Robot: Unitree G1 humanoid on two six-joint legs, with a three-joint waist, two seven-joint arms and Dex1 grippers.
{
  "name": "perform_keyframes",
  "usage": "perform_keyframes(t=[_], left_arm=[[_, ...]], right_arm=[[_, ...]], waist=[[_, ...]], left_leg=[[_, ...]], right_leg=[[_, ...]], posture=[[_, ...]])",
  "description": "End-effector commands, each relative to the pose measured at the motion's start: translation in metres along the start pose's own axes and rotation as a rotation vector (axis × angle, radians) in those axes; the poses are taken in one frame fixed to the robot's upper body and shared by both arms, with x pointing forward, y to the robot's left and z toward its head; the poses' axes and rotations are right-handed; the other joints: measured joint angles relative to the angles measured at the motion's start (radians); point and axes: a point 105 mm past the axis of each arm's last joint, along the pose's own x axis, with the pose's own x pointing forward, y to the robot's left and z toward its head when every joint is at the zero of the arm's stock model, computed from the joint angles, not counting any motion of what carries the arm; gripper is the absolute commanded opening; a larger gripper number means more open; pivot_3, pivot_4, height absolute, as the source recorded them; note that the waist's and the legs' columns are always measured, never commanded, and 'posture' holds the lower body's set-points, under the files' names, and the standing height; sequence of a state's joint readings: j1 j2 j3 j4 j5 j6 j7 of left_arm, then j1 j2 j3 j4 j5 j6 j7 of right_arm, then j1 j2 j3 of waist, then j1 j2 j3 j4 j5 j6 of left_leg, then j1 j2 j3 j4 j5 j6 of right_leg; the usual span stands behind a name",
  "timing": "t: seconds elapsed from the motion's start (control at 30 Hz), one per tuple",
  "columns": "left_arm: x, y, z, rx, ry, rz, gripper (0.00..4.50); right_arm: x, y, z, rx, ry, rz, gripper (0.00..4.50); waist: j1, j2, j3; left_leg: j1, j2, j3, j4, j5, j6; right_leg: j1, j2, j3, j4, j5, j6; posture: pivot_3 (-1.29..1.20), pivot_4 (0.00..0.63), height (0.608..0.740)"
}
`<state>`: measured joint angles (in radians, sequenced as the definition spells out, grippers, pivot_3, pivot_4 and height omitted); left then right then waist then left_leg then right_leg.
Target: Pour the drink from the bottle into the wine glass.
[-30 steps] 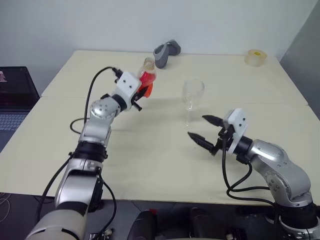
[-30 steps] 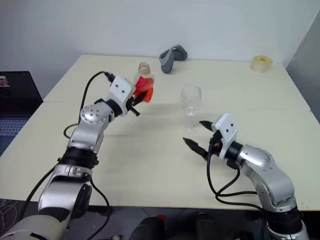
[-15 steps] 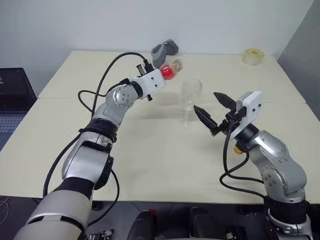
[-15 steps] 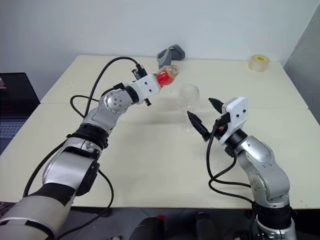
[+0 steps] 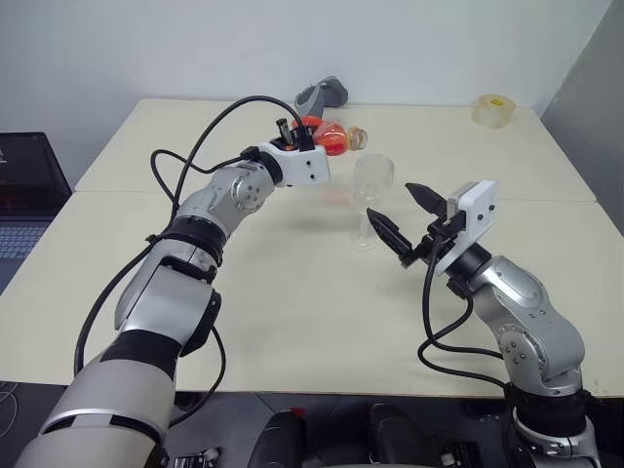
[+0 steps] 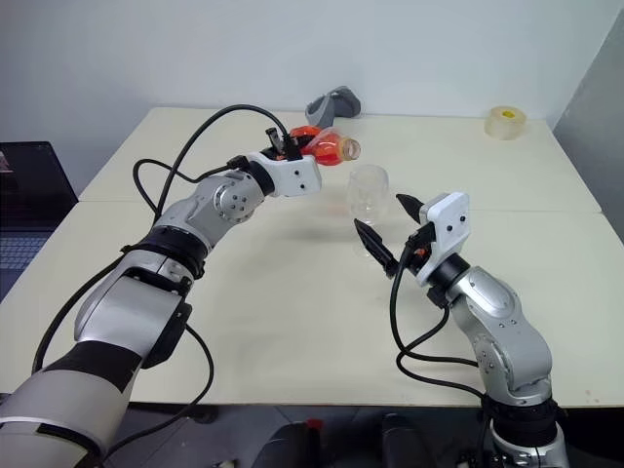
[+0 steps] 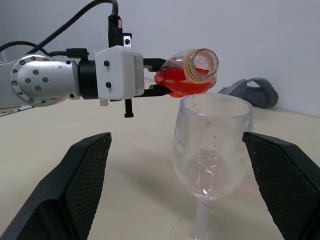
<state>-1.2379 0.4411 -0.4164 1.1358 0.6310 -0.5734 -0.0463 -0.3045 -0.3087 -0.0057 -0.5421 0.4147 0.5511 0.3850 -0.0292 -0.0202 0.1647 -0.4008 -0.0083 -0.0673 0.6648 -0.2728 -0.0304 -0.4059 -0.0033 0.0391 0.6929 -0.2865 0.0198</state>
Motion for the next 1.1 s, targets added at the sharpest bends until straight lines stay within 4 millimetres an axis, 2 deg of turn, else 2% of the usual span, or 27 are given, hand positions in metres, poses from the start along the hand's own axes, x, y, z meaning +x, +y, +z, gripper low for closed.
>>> perform_keyframes(t=[0.03, 0.6, 1.1], left_arm=[[0.004, 0.031, 0.013, 0.081, -0.057, 0.091, 0.75], [0.004, 0.043, 0.013, 0.225, -0.06, 0.152, 0.75], [0.004, 0.048, 0.012, 0.285, -0.059, 0.18, 0.75]], right_arm=[[0.002, 0.002, 0.013, -0.029, -0.054, 0.006, 4.5], [0.003, -0.002, 0.011, -0.043, -0.042, -0.016, 4.5], [0.004, 0.0, 0.01, -0.041, -0.036, -0.008, 4.5]], waist=[[0.0, 0.0, 0.0], [0.0, 0.0, 0.0], [0.0, 0.0, 0.0]], left_leg=[[0.0, 0.0, 0.0, 0.0, 0.0, 0.0], [0.0, 0.0, 0.001, 0.0, 0.0, 0.0], [0.0, 0.0, 0.001, 0.0, 0.0, 0.0]], right_leg=[[0.0, 0.0, 0.0, 0.0, 0.0, 0.0], [0.0, 0.0, 0.0, 0.001, 0.0, 0.0], [-0.001, 0.0, 0.001, 0.002, 0.0, 0.001]], posture=[[0.0, 0.15, 0.74], [0.0, 0.15, 0.74], [0.0, 0.15, 0.74]])
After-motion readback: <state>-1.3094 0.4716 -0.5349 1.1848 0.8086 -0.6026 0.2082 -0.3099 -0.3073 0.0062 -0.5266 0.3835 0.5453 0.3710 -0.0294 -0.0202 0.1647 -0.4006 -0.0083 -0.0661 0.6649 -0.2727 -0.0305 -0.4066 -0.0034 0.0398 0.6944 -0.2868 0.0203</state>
